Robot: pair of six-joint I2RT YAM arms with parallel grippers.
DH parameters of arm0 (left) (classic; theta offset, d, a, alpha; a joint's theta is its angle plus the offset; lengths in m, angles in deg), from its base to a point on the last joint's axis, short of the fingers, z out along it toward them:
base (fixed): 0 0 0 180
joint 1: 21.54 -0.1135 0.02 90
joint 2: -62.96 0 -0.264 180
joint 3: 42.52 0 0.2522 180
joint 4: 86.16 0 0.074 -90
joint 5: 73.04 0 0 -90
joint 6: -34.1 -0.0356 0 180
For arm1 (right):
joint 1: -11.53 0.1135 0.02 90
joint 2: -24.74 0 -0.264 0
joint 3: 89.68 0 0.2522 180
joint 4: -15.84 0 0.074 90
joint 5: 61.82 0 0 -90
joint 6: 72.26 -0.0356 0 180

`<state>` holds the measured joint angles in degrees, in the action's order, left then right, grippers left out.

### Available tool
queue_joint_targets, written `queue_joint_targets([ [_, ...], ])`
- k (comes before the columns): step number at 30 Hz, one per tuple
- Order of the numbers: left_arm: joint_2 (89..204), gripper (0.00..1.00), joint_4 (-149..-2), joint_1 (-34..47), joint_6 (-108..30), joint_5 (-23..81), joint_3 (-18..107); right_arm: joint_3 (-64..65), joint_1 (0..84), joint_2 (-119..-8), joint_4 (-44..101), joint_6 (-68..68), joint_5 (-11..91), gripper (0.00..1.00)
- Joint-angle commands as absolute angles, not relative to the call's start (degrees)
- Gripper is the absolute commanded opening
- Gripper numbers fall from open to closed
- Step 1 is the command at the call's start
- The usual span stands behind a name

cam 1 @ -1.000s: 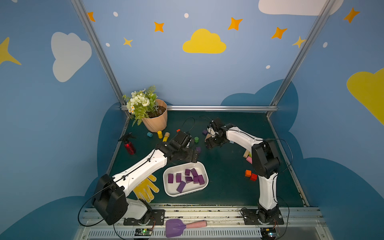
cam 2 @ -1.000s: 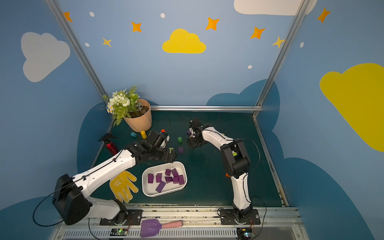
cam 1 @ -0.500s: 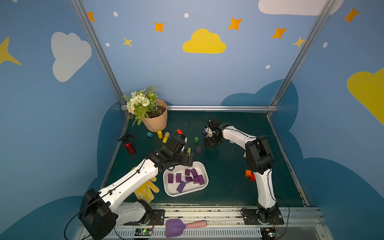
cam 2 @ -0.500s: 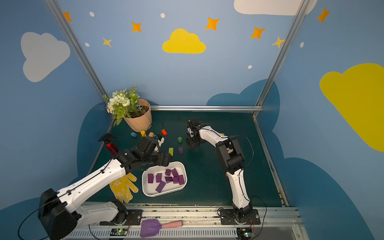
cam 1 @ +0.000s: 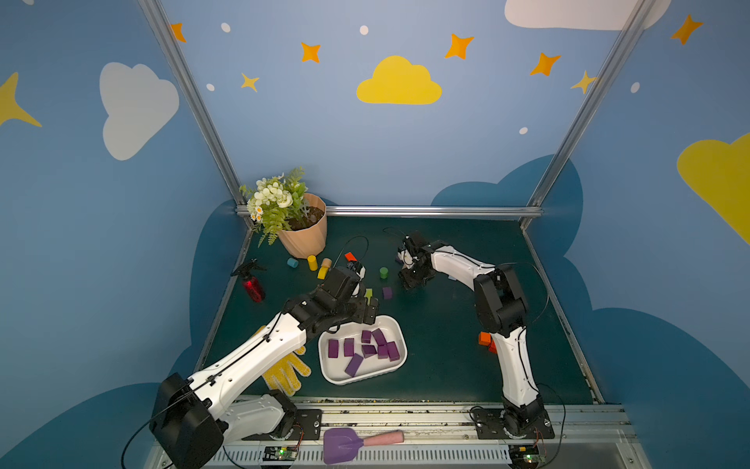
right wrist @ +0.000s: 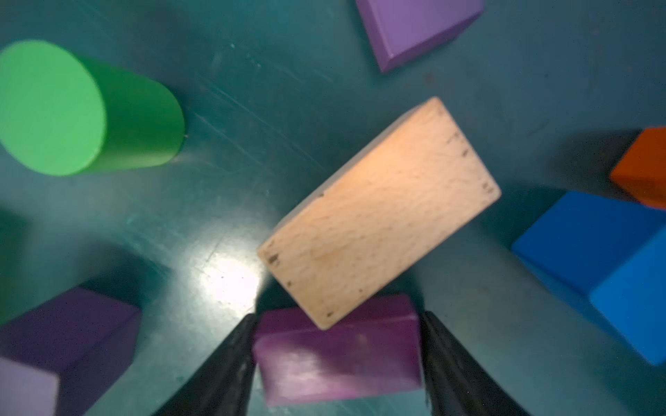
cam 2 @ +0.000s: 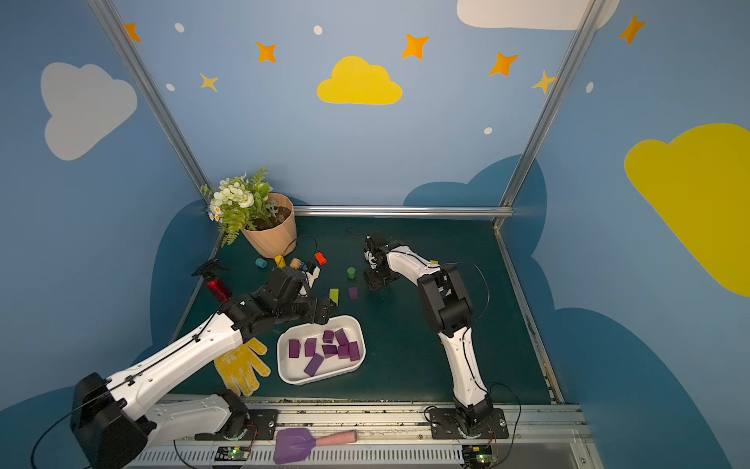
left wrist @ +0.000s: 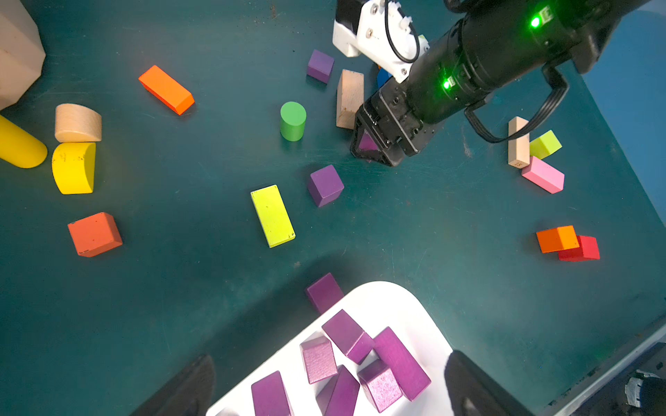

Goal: Pick purple bricks into the storage bin
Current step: Pick up the building block from the center of the board.

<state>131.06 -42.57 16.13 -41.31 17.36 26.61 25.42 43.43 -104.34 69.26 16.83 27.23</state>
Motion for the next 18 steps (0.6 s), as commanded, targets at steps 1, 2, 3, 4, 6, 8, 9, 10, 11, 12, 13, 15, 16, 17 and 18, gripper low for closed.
queue_joint_targets([
  [1, 131.1, 1.00, -41.3, 16.3, -41.4, 15.8, 27.9, 26.1, 43.1, -104.8, 71.2, 17.2, 27.9, 0.61],
  [2, 131.2, 1.00, -41.0, 16.2, -41.2, 15.4, 28.1, 26.0, 43.1, -104.4, 71.5, 17.2, 27.8, 0.58],
  [3, 131.3, 1.00, -40.6, 16.2, -41.0, 15.2, 28.3, 25.7, 43.1, -104.1, 71.6, 17.2, 27.8, 0.57],
  [4, 131.3, 1.00, -40.5, 16.2, -41.1, 15.1, 28.4, 25.5, 43.1, -103.7, 71.7, 17.1, 27.8, 0.56],
  [6, 131.3, 1.00, -40.2, 16.1, -40.9, 14.7, 28.4, 24.9, 43.1, -102.6, 71.8, 16.9, 27.8, 0.56],
  [8, 131.3, 1.00, -40.0, 16.1, -40.8, 14.3, 28.5, 24.3, 43.1, -101.6, 71.9, 16.6, 27.9, 0.56],
  [9, 131.1, 1.00, -39.7, 16.0, -40.8, 13.9, 28.4, 23.9, 43.1, -101.0, 71.9, 16.5, 28.0, 0.56],
  [10, 131.0, 1.00, -39.6, 16.1, -40.6, 13.5, 28.4, 23.5, 43.2, -100.4, 71.9, 16.4, 28.0, 0.56],
  [11, 131.0, 1.00, -39.4, 16.1, -40.4, 13.1, 28.4, 23.0, 43.2, -99.9, 71.9, 16.2, 28.1, 0.56],
  [12, 130.7, 1.00, -39.1, 15.9, -40.1, 12.6, 28.4, 22.6, 43.2, -99.3, 72.0, 16.0, 28.2, 0.56],
  [13, 130.6, 1.00, -39.0, 16.0, -39.7, 12.3, 28.4, 22.3, 43.2, -98.7, 72.1, 15.9, 28.3, 0.56],
  [15, 130.2, 1.00, -39.0, 15.9, -39.5, 12.0, 28.0, 21.5, 43.3, -97.6, 72.4, 15.7, 28.3, 0.57],
  [16, 130.1, 1.00, -38.8, 15.9, -39.3, 12.0, 27.9, 21.1, 43.4, -97.0, 72.4, 15.6, 28.4, 0.57],
  [17, 130.0, 1.00, -38.6, 15.7, -39.1, 12.0, 27.8, 20.5, 43.5, -96.3, 72.3, 15.5, 28.4, 0.57],
  [18, 130.0, 1.00, -38.4, 15.7, -38.7, 12.0, 27.8, 19.9, 43.6, -95.6, 72.3, 15.3, 28.4, 0.57],
])
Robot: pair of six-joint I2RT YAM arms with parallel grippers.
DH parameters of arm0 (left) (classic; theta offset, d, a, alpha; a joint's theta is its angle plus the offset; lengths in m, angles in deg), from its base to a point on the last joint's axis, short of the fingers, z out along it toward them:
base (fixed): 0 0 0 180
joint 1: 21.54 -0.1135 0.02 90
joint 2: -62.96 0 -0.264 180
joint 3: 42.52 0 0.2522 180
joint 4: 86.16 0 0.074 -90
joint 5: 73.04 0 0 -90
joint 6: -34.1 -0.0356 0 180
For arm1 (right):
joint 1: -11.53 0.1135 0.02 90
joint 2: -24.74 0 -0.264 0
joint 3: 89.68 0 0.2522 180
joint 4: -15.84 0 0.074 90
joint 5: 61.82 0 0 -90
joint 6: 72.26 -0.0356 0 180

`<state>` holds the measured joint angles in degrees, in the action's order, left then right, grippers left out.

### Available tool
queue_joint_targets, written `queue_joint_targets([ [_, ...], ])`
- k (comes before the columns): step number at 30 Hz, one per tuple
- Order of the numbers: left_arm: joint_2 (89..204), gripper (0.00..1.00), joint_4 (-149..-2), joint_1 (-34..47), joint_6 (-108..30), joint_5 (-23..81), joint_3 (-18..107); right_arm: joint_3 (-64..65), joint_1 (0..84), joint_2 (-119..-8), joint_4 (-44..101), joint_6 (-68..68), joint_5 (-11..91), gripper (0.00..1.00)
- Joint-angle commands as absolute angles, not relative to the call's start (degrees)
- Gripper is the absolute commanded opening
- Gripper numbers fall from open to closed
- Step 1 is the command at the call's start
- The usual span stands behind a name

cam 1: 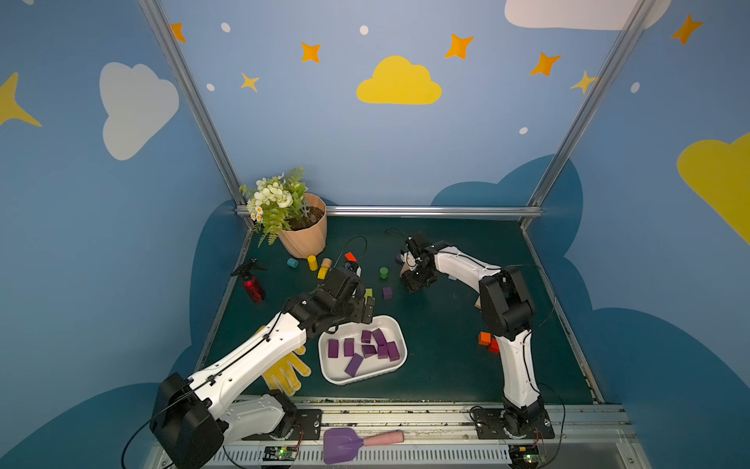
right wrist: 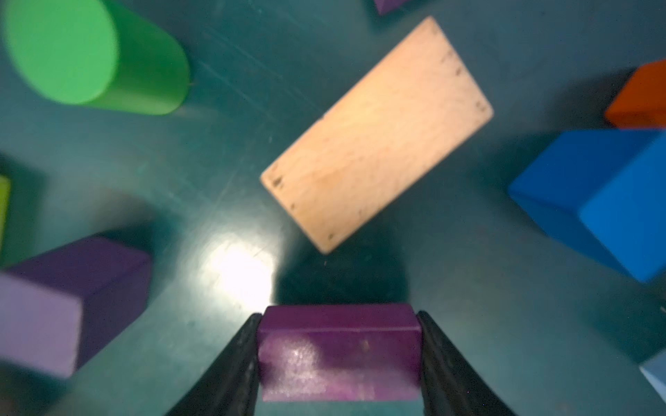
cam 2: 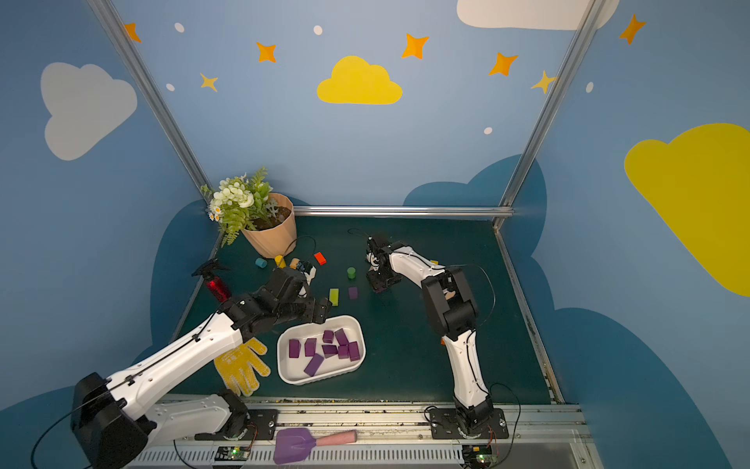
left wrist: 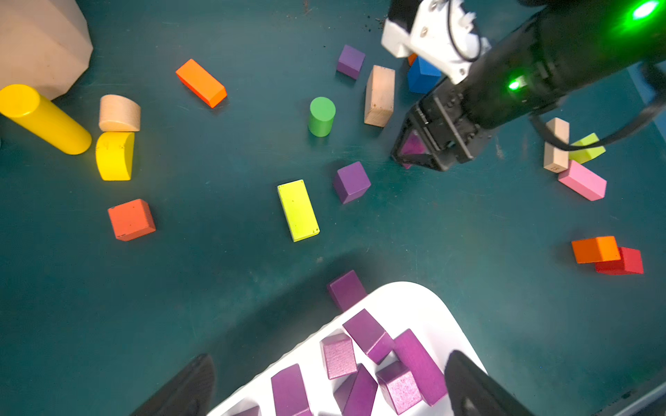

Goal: Pick purple bricks into the storage bin
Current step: Pick up the building block from the center of the board, then place the building block in the storage box.

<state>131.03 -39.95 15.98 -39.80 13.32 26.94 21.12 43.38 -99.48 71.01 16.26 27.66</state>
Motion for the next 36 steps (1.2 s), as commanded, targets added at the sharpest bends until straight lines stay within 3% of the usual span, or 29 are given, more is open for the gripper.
queue_joint_targets([
  [1, 130.0, 1.00, -38.1, 15.6, -38.4, 12.0, 27.7, 19.5, 43.7, -95.1, 72.3, 15.2, 28.4, 0.56],
  [16, 127.0, 1.00, -32.6, 14.9, -31.3, 11.7, 25.9, 11.6, 48.1, -85.8, 73.6, 11.9, 24.9, 0.57],
  [36, 123.0, 1.00, -22.8, 11.6, -20.5, 17.5, 23.7, 5.7, 62.3, -73.9, 77.4, 3.7, 17.8, 0.58],
])
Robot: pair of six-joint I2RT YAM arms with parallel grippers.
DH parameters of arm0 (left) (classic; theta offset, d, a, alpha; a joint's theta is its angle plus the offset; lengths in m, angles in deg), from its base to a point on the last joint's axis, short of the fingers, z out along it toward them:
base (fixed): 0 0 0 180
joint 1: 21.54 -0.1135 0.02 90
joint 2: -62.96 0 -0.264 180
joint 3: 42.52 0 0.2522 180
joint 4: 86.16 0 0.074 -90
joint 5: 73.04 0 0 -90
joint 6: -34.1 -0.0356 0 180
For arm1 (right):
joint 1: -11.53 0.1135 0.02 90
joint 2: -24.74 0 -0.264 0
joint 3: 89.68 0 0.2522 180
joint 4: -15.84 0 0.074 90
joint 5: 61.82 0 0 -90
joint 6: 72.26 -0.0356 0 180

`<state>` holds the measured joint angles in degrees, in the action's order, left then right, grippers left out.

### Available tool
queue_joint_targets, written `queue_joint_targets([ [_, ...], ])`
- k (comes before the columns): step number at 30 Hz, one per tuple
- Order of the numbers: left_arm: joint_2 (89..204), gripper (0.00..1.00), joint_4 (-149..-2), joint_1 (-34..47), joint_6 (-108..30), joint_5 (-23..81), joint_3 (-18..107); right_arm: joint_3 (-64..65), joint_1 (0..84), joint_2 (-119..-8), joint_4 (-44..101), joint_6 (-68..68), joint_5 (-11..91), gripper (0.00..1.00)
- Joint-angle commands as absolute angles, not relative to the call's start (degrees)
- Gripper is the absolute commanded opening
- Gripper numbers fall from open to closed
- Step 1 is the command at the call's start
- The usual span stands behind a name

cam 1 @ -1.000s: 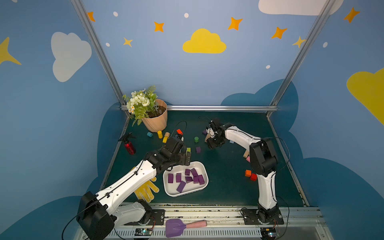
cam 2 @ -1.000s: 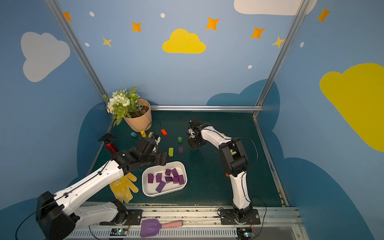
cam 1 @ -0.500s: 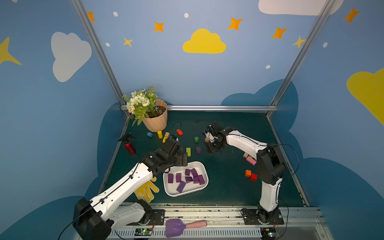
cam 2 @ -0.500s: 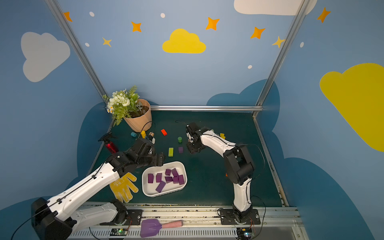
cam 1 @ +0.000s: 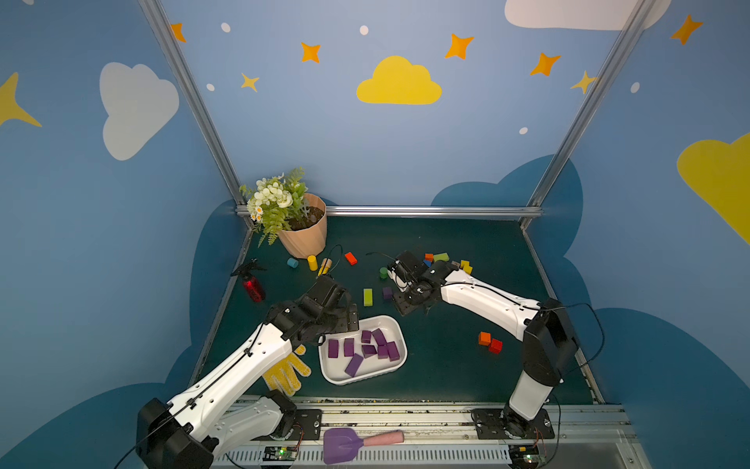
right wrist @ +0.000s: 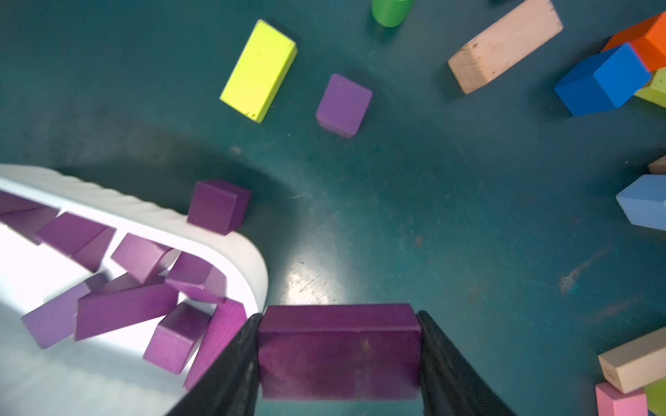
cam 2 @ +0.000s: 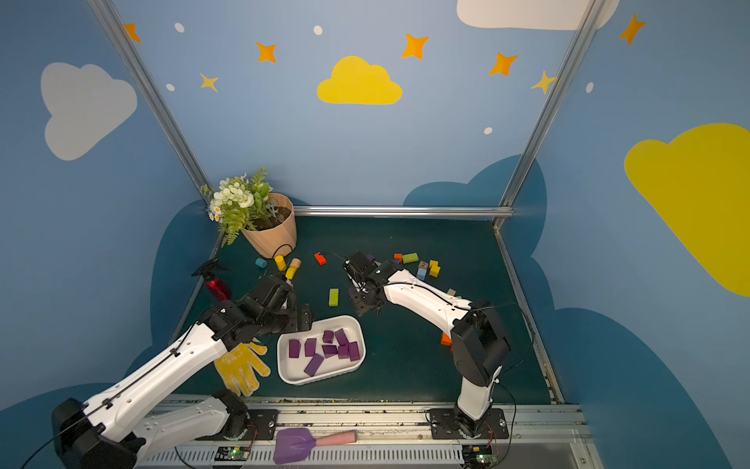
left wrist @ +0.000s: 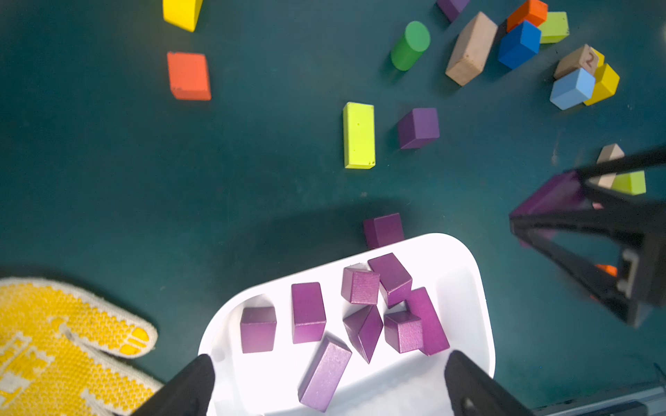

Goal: Pick purple bricks into the storage bin
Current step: Place the building block in the storage box.

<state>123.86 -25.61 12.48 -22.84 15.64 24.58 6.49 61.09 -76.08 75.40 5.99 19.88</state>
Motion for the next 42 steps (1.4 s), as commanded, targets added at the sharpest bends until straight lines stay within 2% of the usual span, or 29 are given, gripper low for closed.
queue_joint_targets([
  [1, 122.7, 1.00, -22.7, 11.4, -20.1, 18.0, 23.4, 5.4, 63.0, -73.5, 77.6, 3.4, 17.5, 0.58],
  [13, 116.0, 1.00, -22.1, 9.4, -16.3, 21.5, 19.2, 4.3, 70.6, -71.4, 79.0, -0.1, 14.6, 0.59],
  [27, 112.3, 1.00, -17.3, 9.1, -8.4, 17.0, 17.7, 3.7, 79.3, -72.6, 78.1, -5.1, 13.0, 0.59],
  [42, 111.9, 1.00, -17.3, 7.3, -0.8, 17.7, 15.6, 1.9, 81.1, -75.2, 71.6, -9.1, 18.3, 0.60],
])
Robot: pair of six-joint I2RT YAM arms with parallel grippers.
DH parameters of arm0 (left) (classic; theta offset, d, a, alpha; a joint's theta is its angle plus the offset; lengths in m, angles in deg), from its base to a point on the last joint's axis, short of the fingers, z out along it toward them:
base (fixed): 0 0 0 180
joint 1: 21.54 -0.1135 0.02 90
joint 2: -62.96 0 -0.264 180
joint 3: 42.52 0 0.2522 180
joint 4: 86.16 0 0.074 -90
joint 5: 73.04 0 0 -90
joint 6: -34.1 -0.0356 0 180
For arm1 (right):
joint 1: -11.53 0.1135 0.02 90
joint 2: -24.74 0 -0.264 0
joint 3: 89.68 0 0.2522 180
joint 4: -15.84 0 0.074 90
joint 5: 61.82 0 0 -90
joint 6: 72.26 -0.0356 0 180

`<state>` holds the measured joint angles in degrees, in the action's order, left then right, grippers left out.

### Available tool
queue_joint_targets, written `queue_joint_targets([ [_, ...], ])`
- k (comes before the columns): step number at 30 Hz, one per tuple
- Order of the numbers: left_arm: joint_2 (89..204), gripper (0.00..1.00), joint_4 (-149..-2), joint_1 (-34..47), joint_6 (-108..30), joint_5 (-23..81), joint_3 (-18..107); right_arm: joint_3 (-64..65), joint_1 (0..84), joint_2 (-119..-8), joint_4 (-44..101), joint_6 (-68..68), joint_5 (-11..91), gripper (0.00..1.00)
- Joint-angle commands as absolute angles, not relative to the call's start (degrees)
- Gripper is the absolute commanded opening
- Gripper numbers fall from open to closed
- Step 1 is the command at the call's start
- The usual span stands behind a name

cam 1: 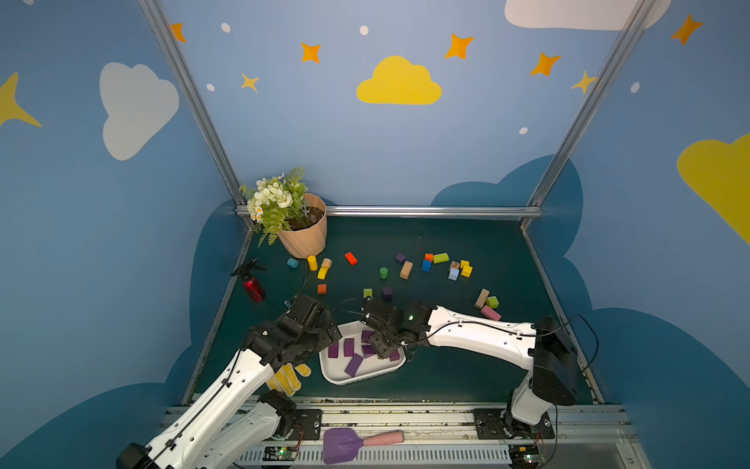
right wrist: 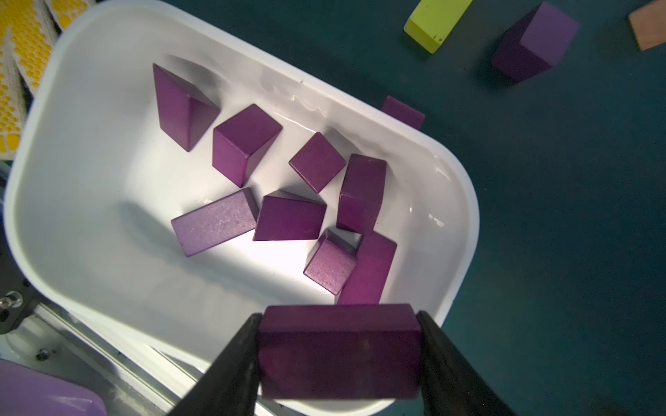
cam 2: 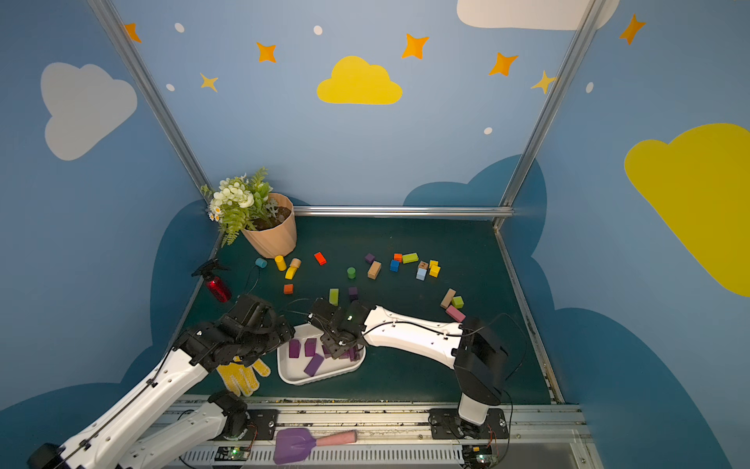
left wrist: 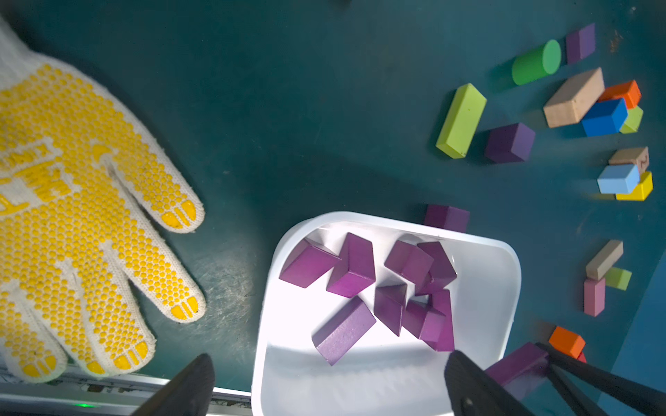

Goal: Pick purple bricks into the storage bin
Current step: Place the building block in the storage box.

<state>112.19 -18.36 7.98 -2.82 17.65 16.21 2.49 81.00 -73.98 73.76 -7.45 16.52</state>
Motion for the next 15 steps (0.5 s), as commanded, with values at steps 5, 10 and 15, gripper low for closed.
queue_joint_targets([
  [5, 111.5, 1.00, -19.0, 6.0, -0.7, 19.7, 15.3, 2.9, 80.9, -77.4, 71.1, -9.7, 18.6, 0.60],
  [10, 112.1, 1.00, -20.5, 4.2, -1.4, 22.1, 15.0, 3.3, 80.4, -79.3, 70.2, -10.4, 19.0, 0.60],
  [15, 112.9, 1.00, -22.4, 2.5, -1.9, 24.8, 14.1, 3.3, 80.0, -80.5, 69.5, -10.6, 19.4, 0.60],
])
